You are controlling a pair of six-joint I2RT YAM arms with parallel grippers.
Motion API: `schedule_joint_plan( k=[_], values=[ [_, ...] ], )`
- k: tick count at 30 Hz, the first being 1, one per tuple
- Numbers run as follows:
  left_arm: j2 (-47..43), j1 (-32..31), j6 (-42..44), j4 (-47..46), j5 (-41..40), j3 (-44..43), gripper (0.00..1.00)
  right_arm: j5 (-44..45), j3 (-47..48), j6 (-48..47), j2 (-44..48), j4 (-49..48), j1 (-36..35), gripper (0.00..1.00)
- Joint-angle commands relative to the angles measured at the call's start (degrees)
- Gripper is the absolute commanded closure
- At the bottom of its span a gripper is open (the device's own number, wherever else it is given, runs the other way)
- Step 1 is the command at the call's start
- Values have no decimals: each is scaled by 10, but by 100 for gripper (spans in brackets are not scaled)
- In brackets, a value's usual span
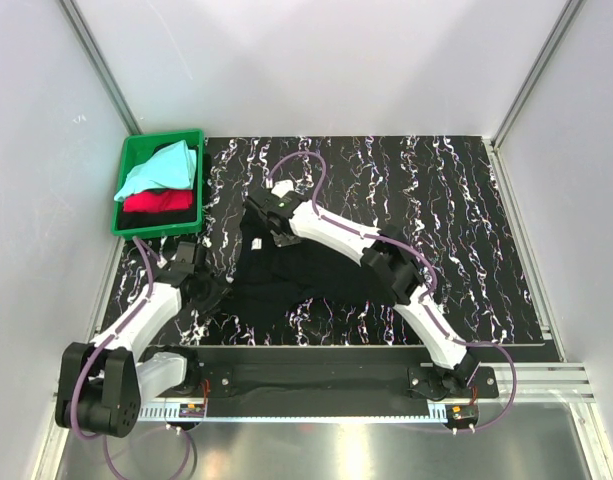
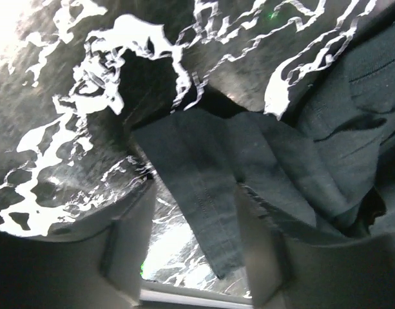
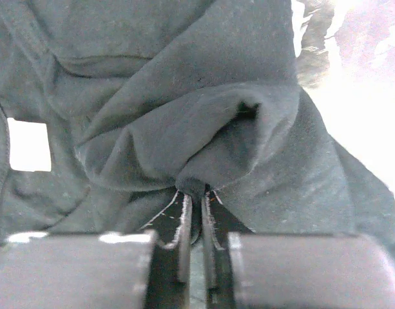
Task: Fold and stack the t-shirts
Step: Flatten the tshirt out
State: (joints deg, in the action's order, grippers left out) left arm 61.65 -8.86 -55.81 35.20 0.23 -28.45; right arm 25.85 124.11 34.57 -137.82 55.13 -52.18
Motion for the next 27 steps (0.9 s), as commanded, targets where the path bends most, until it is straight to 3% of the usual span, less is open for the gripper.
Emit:
schedule_joint_plan(
  k=[1, 2, 5, 13, 16, 21, 27],
  values=[
    [-3, 9, 43, -42, -1, -11, 53, 91, 12, -39, 72, 19, 0, 95],
    [-5, 11, 53, -42, -1, -16, 71, 98, 8, -48, 86, 19, 0, 100],
    [-13, 20, 87, -26, -1, -57, 99, 139, -35, -74, 160, 20, 3, 100],
    [-81, 27, 122, 21, -41, -99, 100, 96, -280, -70, 399, 9, 18, 100],
    [-105, 28, 128, 50, -56, -110, 100, 71, -387, -20, 503, 16, 21, 100],
    [-138, 26, 146, 140, -149, -157, 100, 69, -567, 120, 702, 111, 35, 100],
    [-139, 25, 119, 200, -214, -214, 100, 67, -621, 231, 848, 159, 58, 100]
  ],
)
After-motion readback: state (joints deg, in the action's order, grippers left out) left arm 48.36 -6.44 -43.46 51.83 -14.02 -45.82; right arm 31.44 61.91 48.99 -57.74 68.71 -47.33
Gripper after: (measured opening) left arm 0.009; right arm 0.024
